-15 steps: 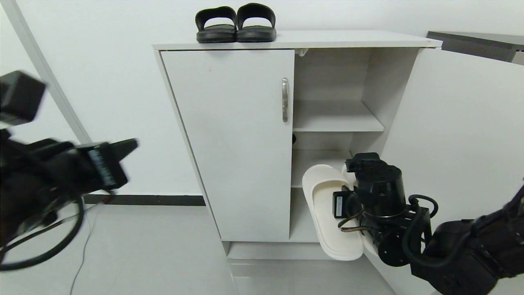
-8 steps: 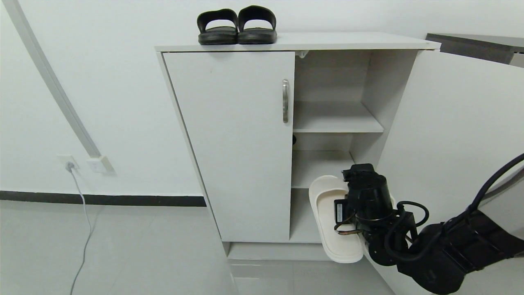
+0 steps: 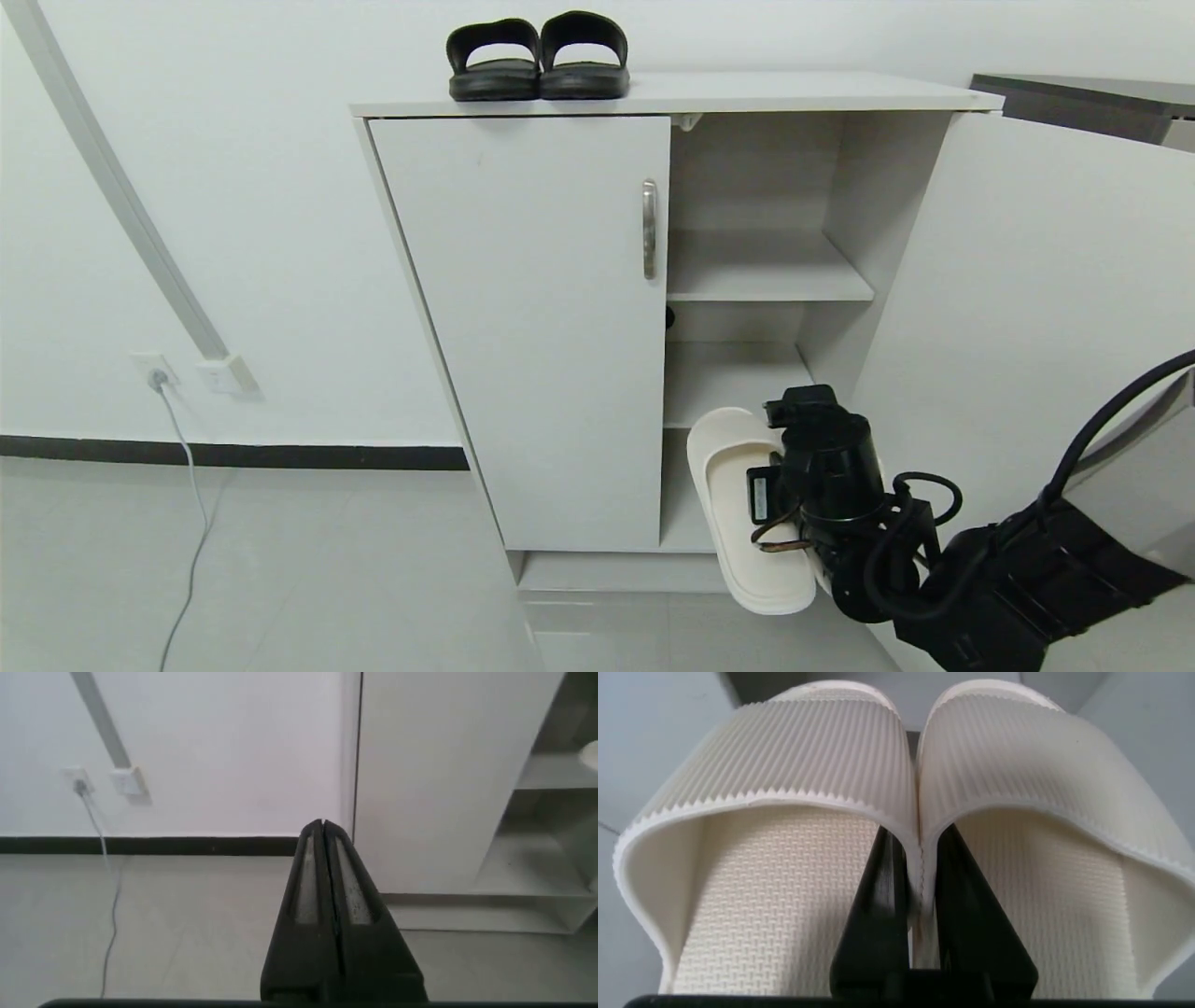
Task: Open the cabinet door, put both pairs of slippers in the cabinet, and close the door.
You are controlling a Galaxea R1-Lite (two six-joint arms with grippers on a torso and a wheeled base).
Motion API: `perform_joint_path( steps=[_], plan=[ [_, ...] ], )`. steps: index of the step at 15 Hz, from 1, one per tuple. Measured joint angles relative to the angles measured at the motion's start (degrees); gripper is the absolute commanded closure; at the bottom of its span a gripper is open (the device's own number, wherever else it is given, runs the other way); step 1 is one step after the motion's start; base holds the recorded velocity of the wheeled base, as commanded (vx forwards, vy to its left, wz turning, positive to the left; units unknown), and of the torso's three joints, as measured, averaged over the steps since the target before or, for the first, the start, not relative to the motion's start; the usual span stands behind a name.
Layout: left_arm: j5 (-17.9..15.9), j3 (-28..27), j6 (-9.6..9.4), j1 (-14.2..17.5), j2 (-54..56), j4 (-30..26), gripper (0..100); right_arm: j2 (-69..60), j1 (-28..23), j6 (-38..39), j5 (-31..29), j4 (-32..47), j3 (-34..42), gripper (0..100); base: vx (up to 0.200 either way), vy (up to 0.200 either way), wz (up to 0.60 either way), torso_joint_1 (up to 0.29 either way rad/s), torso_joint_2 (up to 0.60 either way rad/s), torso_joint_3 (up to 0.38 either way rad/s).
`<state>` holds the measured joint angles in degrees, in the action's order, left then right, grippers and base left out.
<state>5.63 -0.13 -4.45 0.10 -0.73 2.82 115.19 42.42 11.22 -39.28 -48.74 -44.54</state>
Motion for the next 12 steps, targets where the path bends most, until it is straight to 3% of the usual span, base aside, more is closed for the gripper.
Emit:
perform_joint_path(
  steps=[3, 7, 11, 12],
  plan=[
    [-7.51, 0.02, 1.45, 0.00, 0.71, -2.91, 100, 1.16, 0.18, -3.25, 4.30, -4.00, -1.73, 100, 0.000, 0.000, 0.00, 0.000, 0.00, 0.000],
    [-7.73, 0.06, 3.22, -0.02, 0.91, -2.91, 100, 2.58, 0.21, -1.67, 2.46, -4.06, -4.85, 100, 0.000, 0.000, 0.00, 0.000, 0.00, 0.000],
    [-7.74, 0.06, 3.25, -0.02, 0.91, -2.91, 100, 6.21, -0.06, -0.93, -2.71, -3.45, -8.70, 100, 0.000, 0.000, 0.00, 0.000, 0.00, 0.000],
    [-7.70, 0.04, 3.30, -0.02, 0.91, -2.91, 100, 6.91, -0.06, -0.88, -2.73, -3.46, -9.01, 100, 0.000, -0.200, 0.00, 0.002, 0.01, 0.002]
  ],
)
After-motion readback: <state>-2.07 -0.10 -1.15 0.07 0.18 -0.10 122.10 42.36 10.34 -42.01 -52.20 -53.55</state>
